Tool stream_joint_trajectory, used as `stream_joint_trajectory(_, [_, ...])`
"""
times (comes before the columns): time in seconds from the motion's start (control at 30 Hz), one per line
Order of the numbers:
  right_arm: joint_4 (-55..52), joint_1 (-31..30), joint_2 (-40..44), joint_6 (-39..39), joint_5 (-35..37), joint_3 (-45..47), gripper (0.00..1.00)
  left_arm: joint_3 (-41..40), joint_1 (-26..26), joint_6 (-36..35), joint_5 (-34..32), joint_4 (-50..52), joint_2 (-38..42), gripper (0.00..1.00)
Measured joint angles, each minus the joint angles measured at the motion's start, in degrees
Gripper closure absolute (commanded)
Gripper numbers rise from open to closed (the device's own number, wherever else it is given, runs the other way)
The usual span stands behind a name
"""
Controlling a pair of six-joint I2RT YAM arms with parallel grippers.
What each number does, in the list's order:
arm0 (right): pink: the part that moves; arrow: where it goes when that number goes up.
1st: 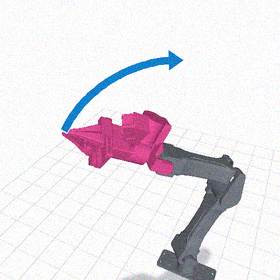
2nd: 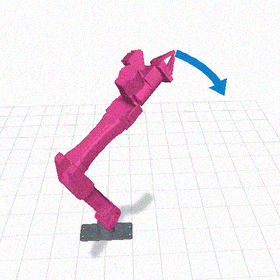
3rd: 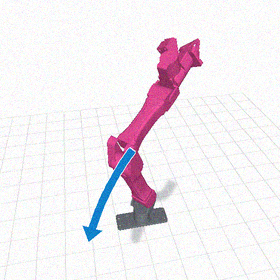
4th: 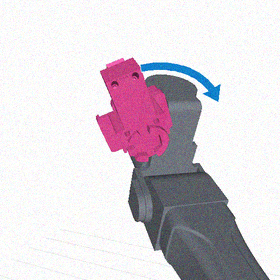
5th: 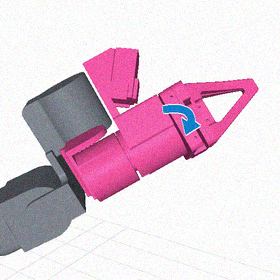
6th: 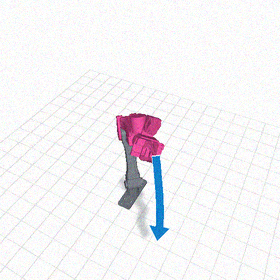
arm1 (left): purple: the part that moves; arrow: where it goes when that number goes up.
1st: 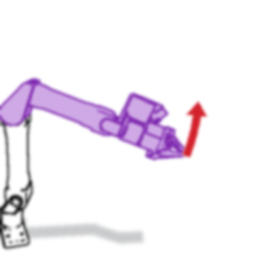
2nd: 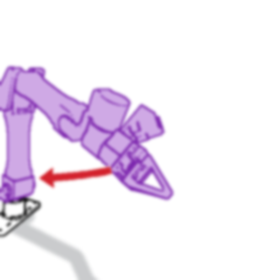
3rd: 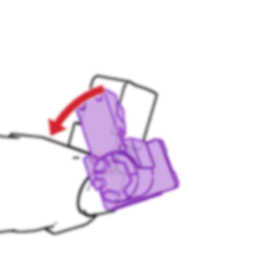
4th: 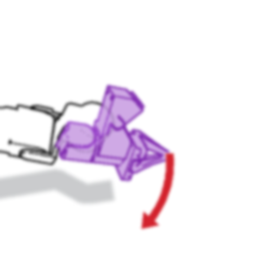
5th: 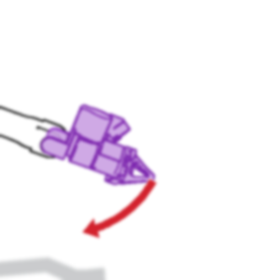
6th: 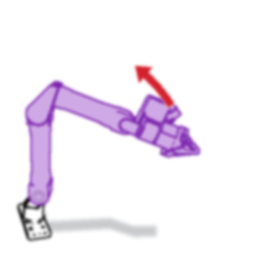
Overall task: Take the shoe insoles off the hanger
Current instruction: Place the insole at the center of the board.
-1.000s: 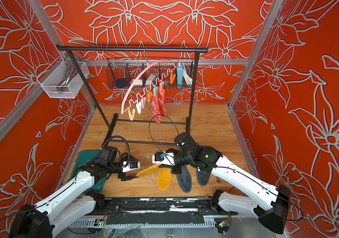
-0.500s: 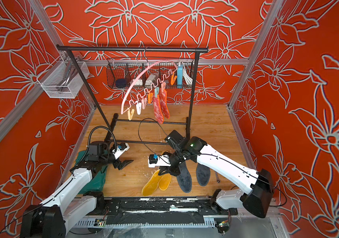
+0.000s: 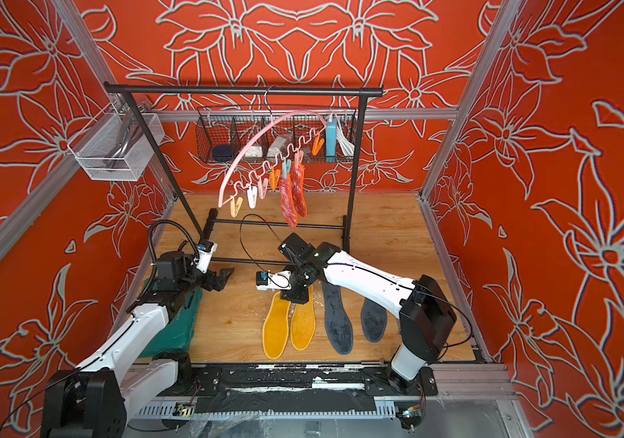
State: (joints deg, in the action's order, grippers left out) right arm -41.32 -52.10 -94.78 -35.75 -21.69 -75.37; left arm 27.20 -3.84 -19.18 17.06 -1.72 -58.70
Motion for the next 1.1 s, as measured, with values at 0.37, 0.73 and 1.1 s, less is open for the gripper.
stream_joint_trajectory(0.37, [5.97, -1.49, -10.08, -4.63, 14.14, -3.45, 0.98, 0.0, -0.37, 1.49, -2.49, -0.68, -0.85, 0.02])
stream_joint_trajectory(0.73, [7.04, -1.6, -14.91, -3.65, 13.86, -5.11, 0.74, 0.02, -0.74, 1.64, -2.56, -0.68, -0.85, 0.02])
stream_joint_trajectory(1.1, [9.6, -1.2, -15.56, 1.07, 15.43, -5.42, 0.68, 0.02, -0.79, 1.27, -1.25, -0.37, -0.85, 0.02])
